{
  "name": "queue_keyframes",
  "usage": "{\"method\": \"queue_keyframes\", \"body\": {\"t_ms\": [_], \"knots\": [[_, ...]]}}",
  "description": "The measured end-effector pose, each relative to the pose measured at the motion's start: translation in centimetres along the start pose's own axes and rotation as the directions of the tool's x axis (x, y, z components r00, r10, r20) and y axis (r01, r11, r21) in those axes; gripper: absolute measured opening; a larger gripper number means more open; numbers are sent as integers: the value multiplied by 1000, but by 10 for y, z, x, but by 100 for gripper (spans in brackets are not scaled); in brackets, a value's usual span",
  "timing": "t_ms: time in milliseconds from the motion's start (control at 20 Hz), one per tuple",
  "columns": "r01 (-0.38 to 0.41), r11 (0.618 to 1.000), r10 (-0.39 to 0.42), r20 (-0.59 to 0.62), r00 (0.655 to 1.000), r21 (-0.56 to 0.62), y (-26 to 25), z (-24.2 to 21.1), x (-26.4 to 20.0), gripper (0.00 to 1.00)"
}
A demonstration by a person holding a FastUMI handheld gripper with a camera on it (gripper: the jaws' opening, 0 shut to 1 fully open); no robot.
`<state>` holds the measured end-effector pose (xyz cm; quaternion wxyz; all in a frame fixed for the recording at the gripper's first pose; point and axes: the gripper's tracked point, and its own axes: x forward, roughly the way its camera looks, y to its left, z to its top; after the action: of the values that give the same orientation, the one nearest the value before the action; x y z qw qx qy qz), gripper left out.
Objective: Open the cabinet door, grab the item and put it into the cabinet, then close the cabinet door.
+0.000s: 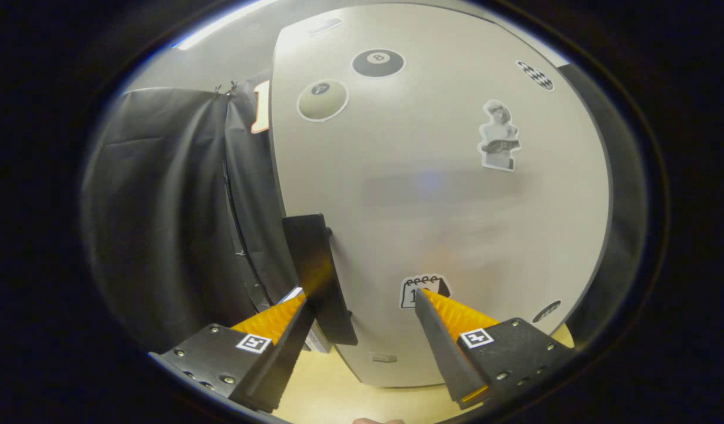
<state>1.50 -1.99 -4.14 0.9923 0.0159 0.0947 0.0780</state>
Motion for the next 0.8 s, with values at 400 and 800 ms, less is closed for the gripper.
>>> {"method": "queue_keyframes", "body": {"t_ms": [400,800], "knots": [[-6,1000,6,-16,1000,10,1,-3,-1,100],[37,999,-37,65,997,3,-31,34,-48,100]]}}
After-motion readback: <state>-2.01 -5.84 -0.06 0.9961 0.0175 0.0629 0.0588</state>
